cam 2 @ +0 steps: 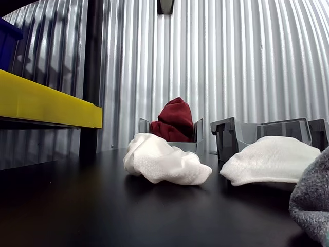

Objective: Put the sock in the container

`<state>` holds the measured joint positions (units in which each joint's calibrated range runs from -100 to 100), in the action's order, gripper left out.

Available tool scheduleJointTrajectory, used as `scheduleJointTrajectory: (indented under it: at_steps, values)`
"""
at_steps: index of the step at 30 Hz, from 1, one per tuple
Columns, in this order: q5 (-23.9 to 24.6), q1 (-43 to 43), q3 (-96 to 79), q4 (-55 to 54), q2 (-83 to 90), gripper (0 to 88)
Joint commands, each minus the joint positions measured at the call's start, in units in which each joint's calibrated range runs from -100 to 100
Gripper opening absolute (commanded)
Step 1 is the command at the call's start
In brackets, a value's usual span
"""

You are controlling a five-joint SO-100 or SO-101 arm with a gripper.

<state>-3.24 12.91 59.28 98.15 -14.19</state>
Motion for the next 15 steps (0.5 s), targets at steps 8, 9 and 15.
scheduleJointTrajectory:
  at_steps: [8,9,15]
  values:
    - [0.52,-0.51,-38.63,1.85,30.63,1.3]
    - [0.41,-1.14,-42.96,1.85,33.39,1.3]
    - [0.07,-8.15,-62.44,0.40,45.01,1.4]
